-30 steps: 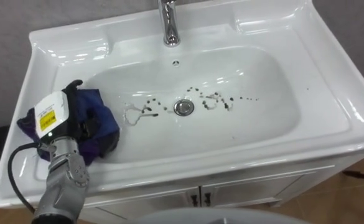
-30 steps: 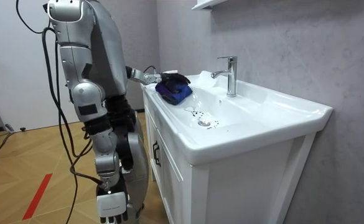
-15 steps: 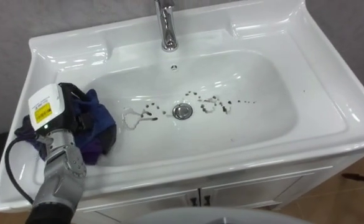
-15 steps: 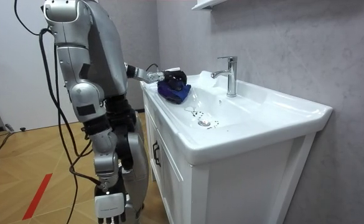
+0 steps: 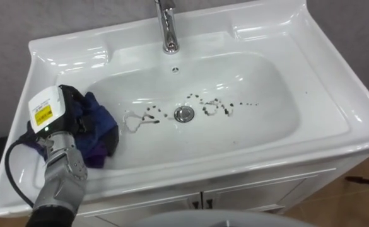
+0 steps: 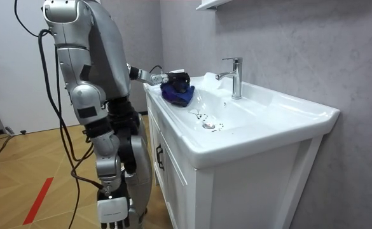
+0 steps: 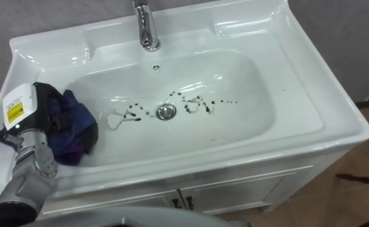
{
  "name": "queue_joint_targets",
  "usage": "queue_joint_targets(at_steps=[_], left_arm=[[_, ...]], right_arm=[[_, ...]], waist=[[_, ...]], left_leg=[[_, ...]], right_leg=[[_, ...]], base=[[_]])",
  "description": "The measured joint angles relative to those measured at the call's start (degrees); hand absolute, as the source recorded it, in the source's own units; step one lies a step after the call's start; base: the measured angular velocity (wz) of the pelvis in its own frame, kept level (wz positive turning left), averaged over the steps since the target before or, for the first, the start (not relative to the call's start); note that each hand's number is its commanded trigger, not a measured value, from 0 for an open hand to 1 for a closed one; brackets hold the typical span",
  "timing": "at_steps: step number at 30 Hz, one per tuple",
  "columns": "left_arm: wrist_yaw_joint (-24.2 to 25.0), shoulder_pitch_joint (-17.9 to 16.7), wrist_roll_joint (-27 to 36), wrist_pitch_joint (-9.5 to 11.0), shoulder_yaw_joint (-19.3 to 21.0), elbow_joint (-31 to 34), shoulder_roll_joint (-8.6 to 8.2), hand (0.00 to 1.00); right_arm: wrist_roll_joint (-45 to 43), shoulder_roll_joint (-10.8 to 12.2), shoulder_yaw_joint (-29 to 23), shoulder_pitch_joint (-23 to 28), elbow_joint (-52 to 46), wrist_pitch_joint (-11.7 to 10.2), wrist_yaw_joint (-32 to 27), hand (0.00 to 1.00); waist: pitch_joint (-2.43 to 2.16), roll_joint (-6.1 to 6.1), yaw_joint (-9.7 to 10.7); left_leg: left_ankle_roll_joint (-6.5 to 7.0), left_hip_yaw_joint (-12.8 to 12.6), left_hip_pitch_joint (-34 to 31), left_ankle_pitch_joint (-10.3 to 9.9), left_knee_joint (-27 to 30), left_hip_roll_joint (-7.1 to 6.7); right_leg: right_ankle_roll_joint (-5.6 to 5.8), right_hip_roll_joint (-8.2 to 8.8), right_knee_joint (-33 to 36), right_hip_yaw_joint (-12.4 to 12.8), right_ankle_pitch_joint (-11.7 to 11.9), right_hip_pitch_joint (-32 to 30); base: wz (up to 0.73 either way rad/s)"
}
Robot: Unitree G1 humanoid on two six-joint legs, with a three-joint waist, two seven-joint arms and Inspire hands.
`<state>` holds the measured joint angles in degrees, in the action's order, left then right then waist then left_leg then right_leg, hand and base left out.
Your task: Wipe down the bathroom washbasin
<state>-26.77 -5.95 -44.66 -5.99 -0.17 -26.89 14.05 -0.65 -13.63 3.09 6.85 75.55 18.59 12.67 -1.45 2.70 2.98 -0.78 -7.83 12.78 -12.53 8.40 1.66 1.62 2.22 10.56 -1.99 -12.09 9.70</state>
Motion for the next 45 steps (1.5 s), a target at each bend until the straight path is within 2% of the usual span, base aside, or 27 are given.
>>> queue_joint_targets(at_steps=[14,18,20,22,23,25,30,36,40,45], left_arm=[[1.27,0.19,0.02,-0.56,-0.21,0.38,-0.88,1.0],[1.16,0.41,-0.02,-1.19,-0.02,2.27,-1.22,1.0],[1.08,0.35,0.0,-1.38,-0.02,3.35,-1.22,1.0],[1.01,-0.28,0.04,-1.93,-0.01,5.68,-1.23,1.0],[1.02,-0.35,0.0,-2.06,-0.02,6.22,-1.25,1.0],[1.13,-0.41,-1.13,-2.46,-0.05,8.33,-1.79,1.0],[0.81,-0.79,-1.2,-2.66,-0.05,14.41,-2.04,1.0],[-0.59,-0.87,-1.17,-2.13,-0.17,20.42,-2.04,1.0],[-1.76,-0.89,-1.18,-1.03,-0.18,21.64,-2.04,1.0],[-2.64,-0.88,-1.24,-0.54,-1.62,22.68,-2.04,1.0]], right_arm=[[0.67,0.01,0.14,-0.06,-0.33,-0.61,-1.18,0.0],[0.19,0.02,0.05,-0.08,-0.7,-2.36,-1.74,0.0],[0.07,0.02,0.07,-0.27,-1.17,-2.87,-1.64,0.0],[0.2,0.02,0.11,-0.68,-1.55,-3.49,-1.5,0.0],[0.29,0.02,0.17,-0.75,-1.53,-3.74,-1.46,0.0],[1.02,0.08,0.33,-1.26,-0.6,-4.97,-1.53,0.0],[3.03,0.27,1.32,-1.18,1.06,-7.53,-2.03,0.0],[2.67,0.43,1.27,-1.14,2.08,-9.18,-2.02,0.0],[2.65,0.43,1.27,-1.17,2.31,-9.27,-1.99,0.0],[2.59,0.55,1.28,-0.54,2.41,-9.3,-2.06,0.0]], waist=[[0.17,-0.05,0.09],[0.31,0.0,0.15],[0.63,-0.04,0.17],[1.23,-0.22,0.08],[1.37,-0.3,0.06],[1.77,-0.48,-0.16],[1.96,-0.76,-0.2],[1.67,-0.19,0.4],[1.56,0.0,1.41],[1.55,0.04,1.66]], left_leg=[[0.0,-0.28,-0.49,0.0,-0.14,0.04],[0.0,-0.27,-1.33,-0.01,-0.13,0.06],[0.0,-0.19,-2.1,-0.01,-0.13,0.07],[0.0,-0.12,-2.75,-0.01,-0.12,0.07],[0.0,0.04,-2.91,-0.01,-0.09,0.07],[0.0,0.45,-3.41,-0.01,0.43,0.05],[0.0,1.87,-4.53,-0.01,0.95,0.06],[0.0,1.88,-4.25,-0.01,0.92,0.06],[-0.01,1.85,-3.63,-0.01,0.92,0.04],[-0.01,1.79,-3.55,-0.01,0.94,0.04]], right_leg=[[0.0,-0.02,-0.01,0.1,-0.01,-0.65],[0.01,-0.04,0.02,0.04,-0.01,-1.41],[0.02,-0.05,0.1,-0.03,0.01,-2.1],[0.02,-0.06,0.09,-0.12,0.04,-2.74],[0.02,-0.05,0.08,-0.25,0.04,-2.75],[-0.05,-0.01,0.02,-0.57,0.23,-2.91],[-0.12,0.06,-0.04,-1.66,0.27,-3.19],[-0.14,0.1,-0.23,-1.6,0.28,-2.49],[-0.22,0.08,-0.88,-1.5,0.34,-1.68],[-0.25,0.08,-0.84,-1.51,0.35,-1.91]], base=[[0.0],[0.0],[0.02],[0.0],[0.09],[0.09],[0.11],[0.0],[-0.01],[0.0]])
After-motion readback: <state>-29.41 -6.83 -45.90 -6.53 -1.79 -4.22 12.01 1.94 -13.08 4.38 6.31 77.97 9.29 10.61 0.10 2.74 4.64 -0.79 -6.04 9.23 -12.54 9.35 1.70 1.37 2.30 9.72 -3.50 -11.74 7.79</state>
